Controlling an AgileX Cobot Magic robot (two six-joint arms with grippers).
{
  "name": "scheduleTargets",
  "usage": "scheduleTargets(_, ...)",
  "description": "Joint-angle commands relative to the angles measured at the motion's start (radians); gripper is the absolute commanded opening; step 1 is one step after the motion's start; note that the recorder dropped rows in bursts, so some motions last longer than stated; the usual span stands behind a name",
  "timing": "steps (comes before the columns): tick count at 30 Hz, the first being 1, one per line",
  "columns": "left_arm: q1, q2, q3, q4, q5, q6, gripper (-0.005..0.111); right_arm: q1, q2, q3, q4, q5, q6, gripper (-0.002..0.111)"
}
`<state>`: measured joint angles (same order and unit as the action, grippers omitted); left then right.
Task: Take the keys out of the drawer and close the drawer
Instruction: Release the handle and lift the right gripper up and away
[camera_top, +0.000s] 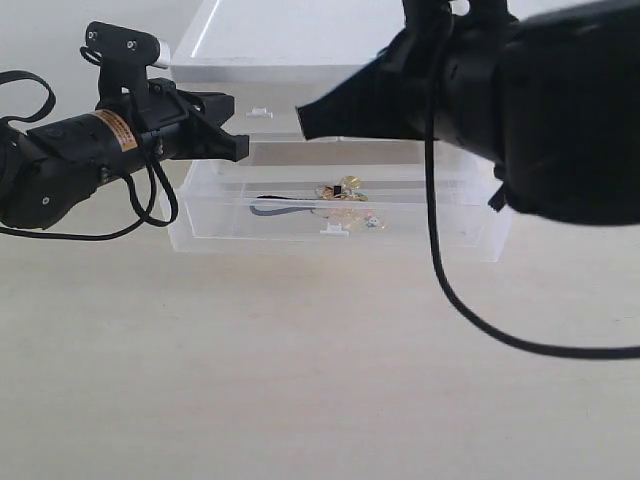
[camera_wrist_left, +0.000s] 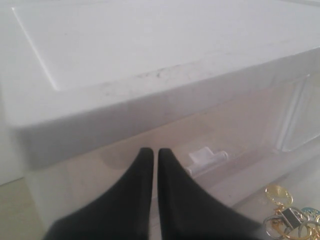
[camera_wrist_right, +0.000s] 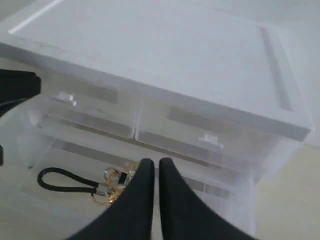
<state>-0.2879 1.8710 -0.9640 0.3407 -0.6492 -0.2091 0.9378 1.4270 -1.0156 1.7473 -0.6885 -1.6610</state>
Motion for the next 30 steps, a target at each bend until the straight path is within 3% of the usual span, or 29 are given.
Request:
scheduleTargets(1,-0.001,0.002,-0.008,-0.023,-0.008,0.000,0.004,-0.066,-0.010,-0.030,-0.003,0.147,0.004,0.000)
scheduleTargets(9,-0.001,0.002,-0.008,-0.023,-0.008,0.000,0.004,-0.155,-0.010,-0.032,-0.003,0.445,-0.009,0.000)
scheduleTargets(16,-0.001,0.002,-0.008,-0.023,-0.010,0.000,0.004,-0.325,-0.010,-0.032,-0.003,0.957,-0.034,0.000)
scheduleTargets(18,-0.001,0.002,-0.008,-0.023,-0.010,0.000,0.004,-0.377,-0.010,-0.032,-0.097,1.063,0.110,0.000)
scheduleTargets(24,-0.001,0.002,-0.008,-0.023,-0.010,0.000,0.004,-0.576,-0.010,-0.117,-0.649,1.534,0.694,0.000)
scheduleTargets(30,-0.001,0.002,-0.008,-0.023,-0.010,0.000,0.004,-0.638,-0.009,-0.213,-1.061,1.644,1.096,0.000)
